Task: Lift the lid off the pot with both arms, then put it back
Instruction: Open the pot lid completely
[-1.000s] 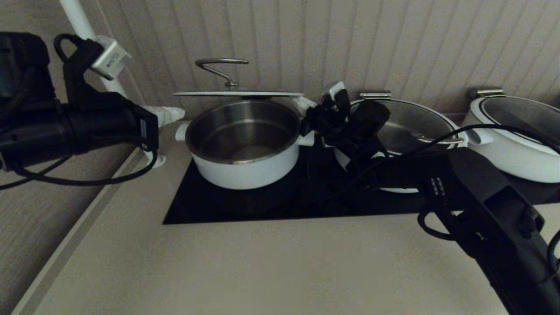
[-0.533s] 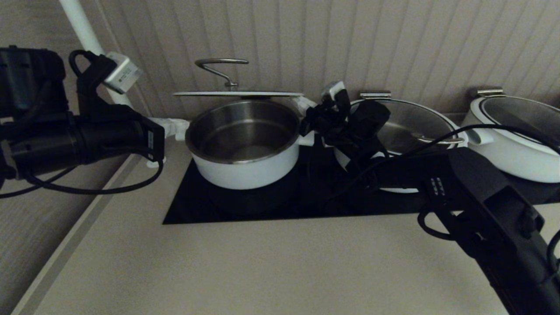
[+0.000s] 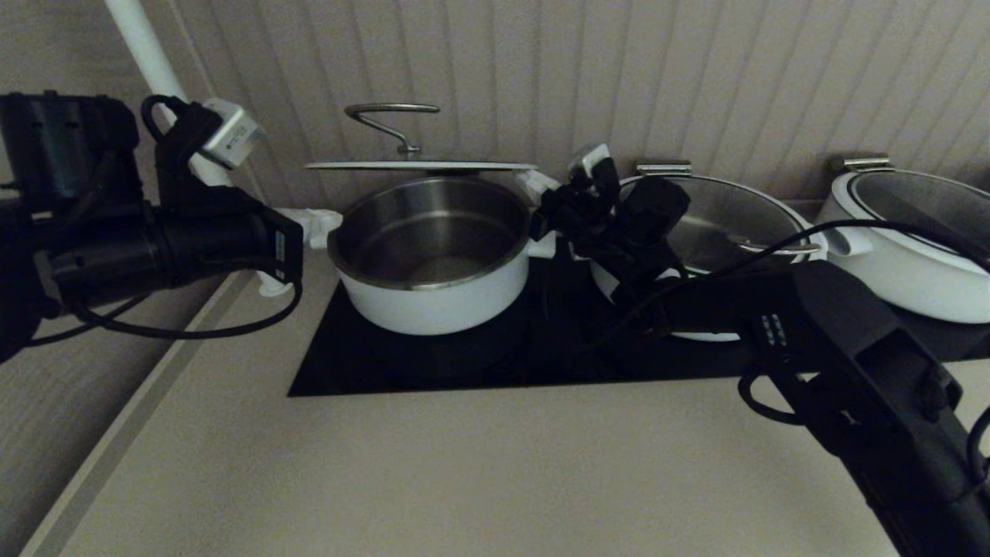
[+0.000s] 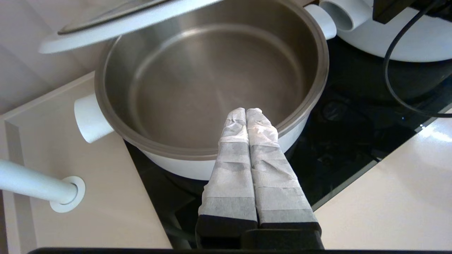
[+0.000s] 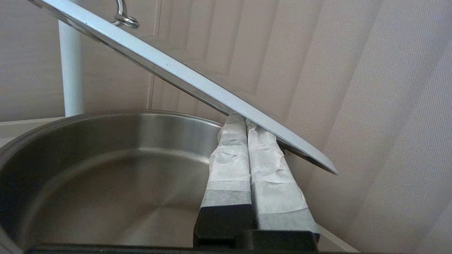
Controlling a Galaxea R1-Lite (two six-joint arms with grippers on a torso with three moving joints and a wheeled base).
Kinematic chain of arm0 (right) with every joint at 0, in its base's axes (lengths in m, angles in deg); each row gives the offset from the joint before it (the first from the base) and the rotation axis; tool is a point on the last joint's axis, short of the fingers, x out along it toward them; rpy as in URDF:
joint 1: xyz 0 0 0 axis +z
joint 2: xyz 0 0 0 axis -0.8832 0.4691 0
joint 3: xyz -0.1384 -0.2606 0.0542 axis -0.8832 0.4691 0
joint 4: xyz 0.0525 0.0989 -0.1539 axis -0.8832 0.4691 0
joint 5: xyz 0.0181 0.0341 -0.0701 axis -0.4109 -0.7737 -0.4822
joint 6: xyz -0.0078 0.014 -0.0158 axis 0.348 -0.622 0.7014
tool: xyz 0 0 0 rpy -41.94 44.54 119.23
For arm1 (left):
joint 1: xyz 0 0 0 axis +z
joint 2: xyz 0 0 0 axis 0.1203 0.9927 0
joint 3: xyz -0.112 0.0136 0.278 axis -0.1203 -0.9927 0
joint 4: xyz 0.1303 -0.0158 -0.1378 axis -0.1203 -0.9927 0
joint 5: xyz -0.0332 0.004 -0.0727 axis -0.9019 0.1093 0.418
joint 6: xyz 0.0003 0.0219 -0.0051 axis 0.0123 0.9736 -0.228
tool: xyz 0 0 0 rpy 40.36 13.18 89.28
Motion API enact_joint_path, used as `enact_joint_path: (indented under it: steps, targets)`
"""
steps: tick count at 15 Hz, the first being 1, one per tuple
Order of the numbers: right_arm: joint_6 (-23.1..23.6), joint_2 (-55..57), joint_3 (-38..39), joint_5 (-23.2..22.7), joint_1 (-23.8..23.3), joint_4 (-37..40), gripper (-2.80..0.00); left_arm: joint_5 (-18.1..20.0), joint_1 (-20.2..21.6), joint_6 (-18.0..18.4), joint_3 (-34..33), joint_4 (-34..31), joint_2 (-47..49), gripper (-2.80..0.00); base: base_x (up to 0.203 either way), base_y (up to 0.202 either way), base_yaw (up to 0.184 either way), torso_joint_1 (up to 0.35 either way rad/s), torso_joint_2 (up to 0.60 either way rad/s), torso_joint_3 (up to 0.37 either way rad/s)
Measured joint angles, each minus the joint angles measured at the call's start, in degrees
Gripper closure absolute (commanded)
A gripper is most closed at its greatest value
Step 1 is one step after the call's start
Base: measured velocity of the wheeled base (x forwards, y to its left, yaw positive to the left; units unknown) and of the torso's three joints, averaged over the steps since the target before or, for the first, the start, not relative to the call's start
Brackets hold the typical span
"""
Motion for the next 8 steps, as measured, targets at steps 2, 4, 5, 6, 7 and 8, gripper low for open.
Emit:
enact_joint_path:
  steps: [2, 4, 5, 6, 7, 8]
  targets:
    - [0.0, -0.1, 0.0, 0.0, 0.0, 0.0, 0.0, 0.0, 0.0, -0.1, 0.0, 0.1, 0.2, 0.0, 0.0, 0.0, 0.0, 0.0, 0.0, 0.0]
    - [0.0, -0.1, 0.0, 0.0, 0.0, 0.1, 0.0, 0.0, 0.0, 0.0, 0.0, 0.1, 0.3, 0.0, 0.0, 0.0, 0.0, 0.0, 0.0, 0.0]
    - [0.0, -0.1, 0.0, 0.0, 0.0, 0.0, 0.0, 0.0, 0.0, 0.0, 0.0, 0.2, 0.3, 0.0, 0.0, 0.0, 0.0, 0.0, 0.0, 0.0]
    - [0.0, -0.1, 0.0, 0.0, 0.0, 0.1, 0.0, 0.0, 0.0, 0.0, 0.0, 0.9, 0.4, 0.0, 0.0, 0.0, 0.0, 0.0, 0.0, 0.0]
    - [0.0, -0.1, 0.0, 0.0, 0.0, 0.0, 0.0, -0.1, 0.0, -0.1, 0.1, 1.8, 0.6, 0.0, 0.0, 0.0, 0.0, 0.0, 0.0, 0.0]
    - [0.0, -0.1, 0.0, 0.0, 0.0, 0.0, 0.0, -0.1, 0.0, -0.1, 0.1, 2.4, 0.7, 0.0, 0.0, 0.0, 0.0, 0.0, 0.0, 0.0]
